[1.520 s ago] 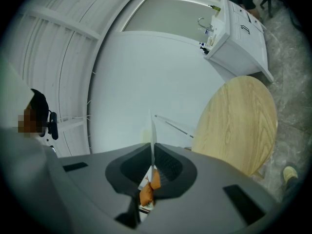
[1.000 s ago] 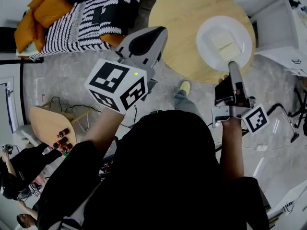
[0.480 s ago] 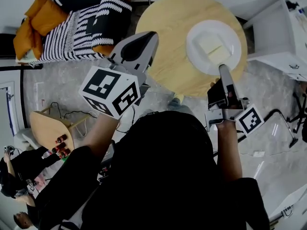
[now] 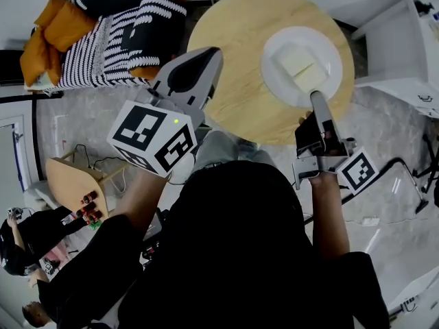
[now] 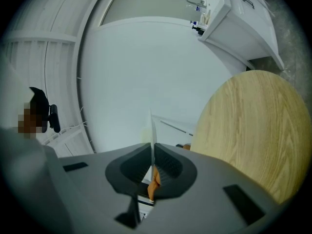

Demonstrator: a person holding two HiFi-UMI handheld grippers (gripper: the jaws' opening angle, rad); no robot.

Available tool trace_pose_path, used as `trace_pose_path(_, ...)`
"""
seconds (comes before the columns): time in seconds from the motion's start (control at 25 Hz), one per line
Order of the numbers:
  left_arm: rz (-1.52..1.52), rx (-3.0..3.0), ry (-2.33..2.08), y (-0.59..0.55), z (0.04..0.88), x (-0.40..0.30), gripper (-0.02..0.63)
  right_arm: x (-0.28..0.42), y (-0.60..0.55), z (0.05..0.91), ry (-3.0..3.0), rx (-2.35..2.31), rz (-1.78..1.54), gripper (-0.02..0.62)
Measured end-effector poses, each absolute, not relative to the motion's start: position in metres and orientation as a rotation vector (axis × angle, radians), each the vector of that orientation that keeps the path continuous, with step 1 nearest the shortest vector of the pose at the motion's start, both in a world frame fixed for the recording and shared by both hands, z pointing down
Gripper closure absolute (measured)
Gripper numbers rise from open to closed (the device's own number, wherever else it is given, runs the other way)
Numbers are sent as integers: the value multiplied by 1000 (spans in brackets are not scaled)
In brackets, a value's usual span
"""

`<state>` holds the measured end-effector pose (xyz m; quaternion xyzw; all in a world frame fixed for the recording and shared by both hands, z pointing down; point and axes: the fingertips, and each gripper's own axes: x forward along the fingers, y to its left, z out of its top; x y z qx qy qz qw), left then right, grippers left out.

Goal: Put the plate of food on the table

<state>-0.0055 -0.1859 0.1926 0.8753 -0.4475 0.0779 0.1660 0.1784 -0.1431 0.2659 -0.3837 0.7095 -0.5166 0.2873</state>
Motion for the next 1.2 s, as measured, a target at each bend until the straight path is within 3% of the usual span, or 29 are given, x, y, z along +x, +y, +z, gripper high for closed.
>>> trace_pose_path(1.2,302,2326,-1265,-203,247,-16,601,189,-138,320,1881,-1144,-1541,571)
